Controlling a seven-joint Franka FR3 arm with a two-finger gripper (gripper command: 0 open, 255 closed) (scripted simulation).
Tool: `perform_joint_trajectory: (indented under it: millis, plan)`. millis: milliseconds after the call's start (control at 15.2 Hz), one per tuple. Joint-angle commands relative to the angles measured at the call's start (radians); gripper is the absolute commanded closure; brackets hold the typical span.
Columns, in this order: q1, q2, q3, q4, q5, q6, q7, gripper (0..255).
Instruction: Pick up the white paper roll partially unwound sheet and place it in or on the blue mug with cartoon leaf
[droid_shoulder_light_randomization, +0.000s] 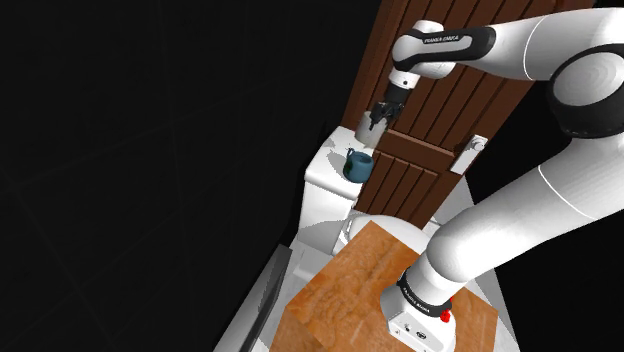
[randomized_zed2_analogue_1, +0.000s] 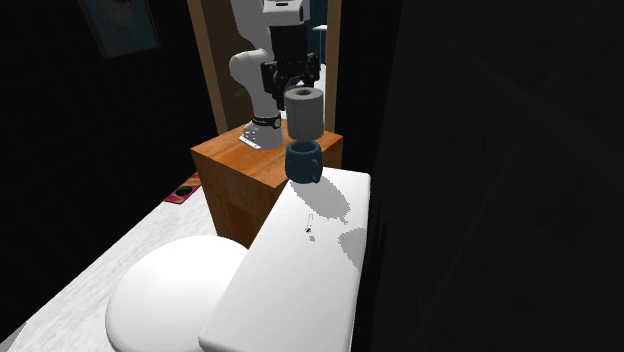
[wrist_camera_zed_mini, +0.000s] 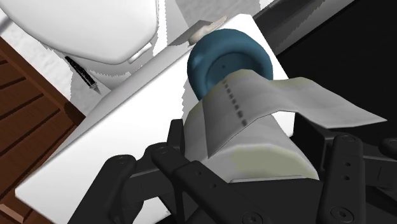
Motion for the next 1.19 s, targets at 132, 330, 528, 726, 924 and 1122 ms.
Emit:
perform_joint_trajectory:
  millis: [132, 330, 528, 726, 924, 1122]
  plan:
    - [0.0, 0.014, -0.005, -0.042, 0.004, 0.057, -0.005, 255]
    - [0.0, 0.025, -0.009, -0.073, 0.006, 0.098, -0.009, 255]
    - [0.0, 0.039, -0.013, -0.102, 0.01, 0.14, -0.014, 255]
    - [0.0, 0.038, -0.013, -0.102, 0.01, 0.14, -0.014, 255]
    - [0.0, 0.038, -0.014, -0.102, 0.01, 0.14, -0.014, 255]
    - [0.0, 0.039, -0.014, -0.102, 0.01, 0.14, -0.014, 0]
